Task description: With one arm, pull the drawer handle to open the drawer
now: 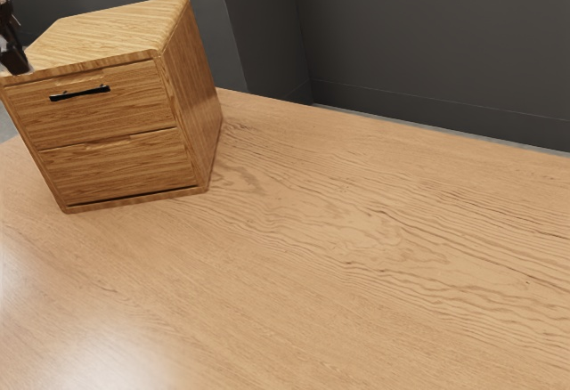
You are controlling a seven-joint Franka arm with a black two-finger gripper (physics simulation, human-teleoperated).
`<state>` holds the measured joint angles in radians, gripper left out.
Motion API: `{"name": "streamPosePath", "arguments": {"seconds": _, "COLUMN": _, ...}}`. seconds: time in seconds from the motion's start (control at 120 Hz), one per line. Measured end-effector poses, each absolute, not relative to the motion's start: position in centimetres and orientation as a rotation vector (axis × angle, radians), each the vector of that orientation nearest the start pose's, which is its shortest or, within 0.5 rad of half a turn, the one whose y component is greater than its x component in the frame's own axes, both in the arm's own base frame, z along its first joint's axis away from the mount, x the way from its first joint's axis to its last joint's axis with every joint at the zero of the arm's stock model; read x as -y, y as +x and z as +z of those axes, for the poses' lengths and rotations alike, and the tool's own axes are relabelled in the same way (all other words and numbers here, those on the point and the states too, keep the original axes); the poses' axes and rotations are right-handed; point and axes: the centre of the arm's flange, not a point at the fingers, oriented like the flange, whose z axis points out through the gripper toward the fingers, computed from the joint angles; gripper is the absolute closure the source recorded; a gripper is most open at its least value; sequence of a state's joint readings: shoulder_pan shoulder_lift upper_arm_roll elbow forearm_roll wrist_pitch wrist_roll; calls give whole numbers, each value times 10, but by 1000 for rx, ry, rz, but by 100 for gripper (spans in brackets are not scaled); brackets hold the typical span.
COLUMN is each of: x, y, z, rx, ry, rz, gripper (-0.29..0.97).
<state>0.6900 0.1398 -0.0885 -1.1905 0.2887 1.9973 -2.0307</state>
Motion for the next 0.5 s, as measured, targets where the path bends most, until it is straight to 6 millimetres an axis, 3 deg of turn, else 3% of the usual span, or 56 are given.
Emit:
{"name": "streamPosePath", "arguments": {"seconds": 0.125, "x": -369, "y": 500, "z": 760, "rx": -2668, "ry": 713, "rz": 924, "gripper": 0}}
{"name": "streamPosePath", "arguments": {"seconds": 0.225, "x": -372, "y": 495, "z": 757, "rx": -2663, "ry": 671, "rz": 876, "gripper": 0}}
{"name": "streamPosePath", "arguments": {"seconds": 0.383, "x": -370, "y": 492, "z": 733, "rx": -2680, "ry": 622, "rz": 725, "gripper": 0}}
{"name": "streamPosePath", "arguments": {"seconds": 0.5, "x": -384, "y": 484, "z": 718, "rx": -2696, "ry": 554, "rz": 650, "gripper": 0}}
